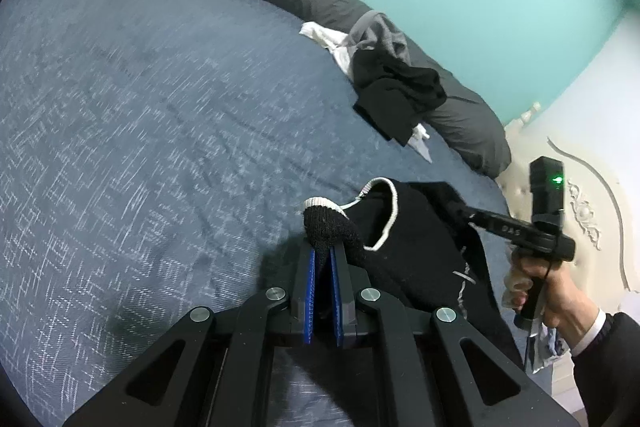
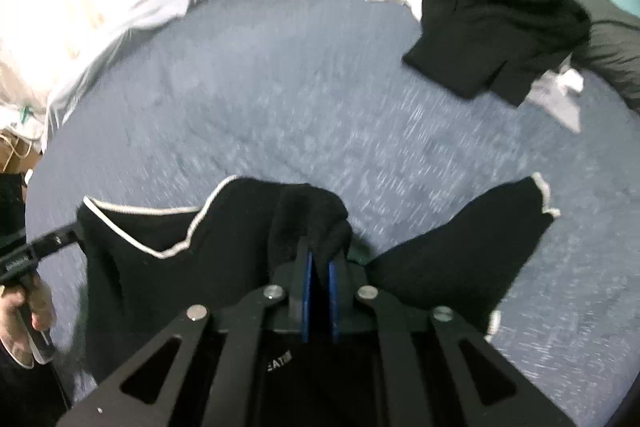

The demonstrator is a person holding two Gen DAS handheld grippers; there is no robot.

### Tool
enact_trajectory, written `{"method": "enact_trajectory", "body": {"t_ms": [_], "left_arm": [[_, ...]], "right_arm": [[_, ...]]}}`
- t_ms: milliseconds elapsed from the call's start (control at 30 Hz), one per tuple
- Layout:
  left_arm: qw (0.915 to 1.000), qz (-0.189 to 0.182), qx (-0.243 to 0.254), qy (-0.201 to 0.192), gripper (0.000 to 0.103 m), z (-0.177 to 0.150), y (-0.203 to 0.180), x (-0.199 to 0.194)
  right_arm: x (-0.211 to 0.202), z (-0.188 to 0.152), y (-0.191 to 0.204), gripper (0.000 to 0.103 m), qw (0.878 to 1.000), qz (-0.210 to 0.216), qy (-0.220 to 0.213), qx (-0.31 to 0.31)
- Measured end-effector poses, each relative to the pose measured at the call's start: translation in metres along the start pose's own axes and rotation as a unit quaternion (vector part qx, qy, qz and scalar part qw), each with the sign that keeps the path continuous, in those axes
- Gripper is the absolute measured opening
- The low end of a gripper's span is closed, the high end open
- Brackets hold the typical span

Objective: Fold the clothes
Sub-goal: 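Lift the hoodie up with both tools, hood in left, body in right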

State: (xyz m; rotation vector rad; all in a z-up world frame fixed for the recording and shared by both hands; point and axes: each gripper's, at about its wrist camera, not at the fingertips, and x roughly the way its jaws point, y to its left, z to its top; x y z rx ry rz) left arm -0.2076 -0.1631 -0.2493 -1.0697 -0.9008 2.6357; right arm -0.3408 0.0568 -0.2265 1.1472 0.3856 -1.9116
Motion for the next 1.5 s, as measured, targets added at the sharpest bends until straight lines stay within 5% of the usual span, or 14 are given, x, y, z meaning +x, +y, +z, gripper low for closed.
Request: {"method": "enact_trajectory", "body": {"t_ms": [300, 600, 1067, 1500], "left_arm": [[0.9989, -0.027, 0.027, -0.029, 0.007, 0.017, -0.052, -0.036], [0.9927, -0.034, 0.098, -0.062, 0.007, 0.054, -0.139, -0.105], [0.9720, -0.034, 0.184, -0.142, 0.007, 0.130, -0.269, -0.222], [0.9528, -0.040, 0.227, -0.198, 0.007, 0.168, -0.343, -0.317]], "right_arm": [[-0.115, 0.005, 0.009, 0.006, 0.995, -0.037, -0.096, 0.010], [-0.245, 0.005, 0.019, 0.005, 0.977, -0.069, -0.197, 0.043], [-0.426, -0.001, 0.042, 0.005, 0.941, -0.084, -0.320, 0.070], [-0.550, -0.025, 0.078, 0.005, 0.916, -0.082, -0.388, 0.064]]}}
